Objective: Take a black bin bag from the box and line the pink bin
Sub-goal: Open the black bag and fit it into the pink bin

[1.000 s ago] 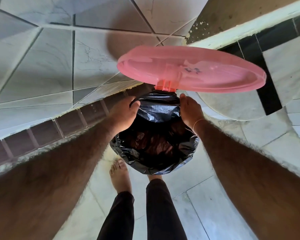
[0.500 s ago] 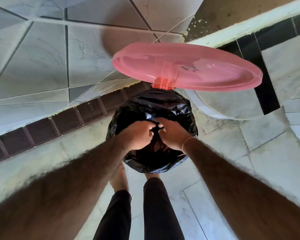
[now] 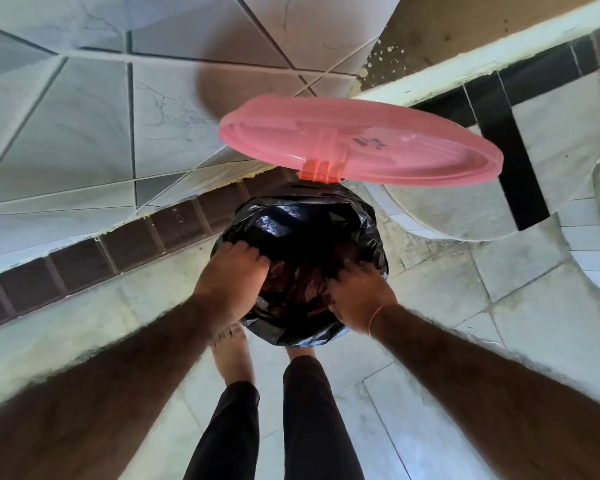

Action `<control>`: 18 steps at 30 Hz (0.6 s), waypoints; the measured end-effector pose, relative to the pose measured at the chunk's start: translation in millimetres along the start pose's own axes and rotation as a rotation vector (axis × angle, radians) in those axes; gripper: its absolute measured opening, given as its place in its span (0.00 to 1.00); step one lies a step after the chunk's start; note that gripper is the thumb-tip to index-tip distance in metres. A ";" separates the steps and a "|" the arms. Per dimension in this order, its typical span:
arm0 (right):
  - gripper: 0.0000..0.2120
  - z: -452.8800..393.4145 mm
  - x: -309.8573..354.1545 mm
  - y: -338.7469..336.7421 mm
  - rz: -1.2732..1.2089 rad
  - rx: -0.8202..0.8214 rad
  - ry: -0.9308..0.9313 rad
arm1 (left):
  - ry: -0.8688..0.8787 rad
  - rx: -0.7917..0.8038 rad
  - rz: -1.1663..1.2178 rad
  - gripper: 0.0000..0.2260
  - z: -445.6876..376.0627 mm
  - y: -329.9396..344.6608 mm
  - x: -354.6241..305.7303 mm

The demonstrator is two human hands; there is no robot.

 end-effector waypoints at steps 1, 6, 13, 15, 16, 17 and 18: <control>0.15 4.3 -2.0 11.5 0.044 0.084 -0.010 | 0.047 0.045 -0.086 0.08 6.1 6.8 -0.2; 0.08 1.7 -6.4 2.8 0.028 -0.187 0.010 | 0.116 -0.131 -0.114 0.08 18.9 2.0 -7.1; 0.07 25.0 52.1 7.5 -0.100 -0.369 -0.003 | 0.152 -0.088 0.045 0.06 60.1 34.0 -49.6; 0.09 31.4 59.3 29.5 -0.214 -0.252 0.092 | 0.045 -0.065 0.141 0.08 71.6 47.9 -51.2; 0.10 33.9 59.9 36.1 -0.266 -0.229 0.139 | -0.007 -0.081 0.201 0.06 76.0 49.9 -50.6; 0.10 36.1 59.7 38.1 -0.312 -0.250 0.172 | -0.053 -0.115 0.273 0.05 78.9 49.8 -49.3; 0.09 38.2 56.7 36.9 -0.366 -0.309 0.210 | -0.103 -0.168 0.347 0.04 80.0 47.4 -46.8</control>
Point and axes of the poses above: each hand's wrist, its own z-axis away from the middle knuckle, its own y-axis out of the palm, x = y × z, the point moved 5 cm from there along -z, towards the middle knuckle, and after that the axes turned 1 degree about z, right-handed, at the moved point
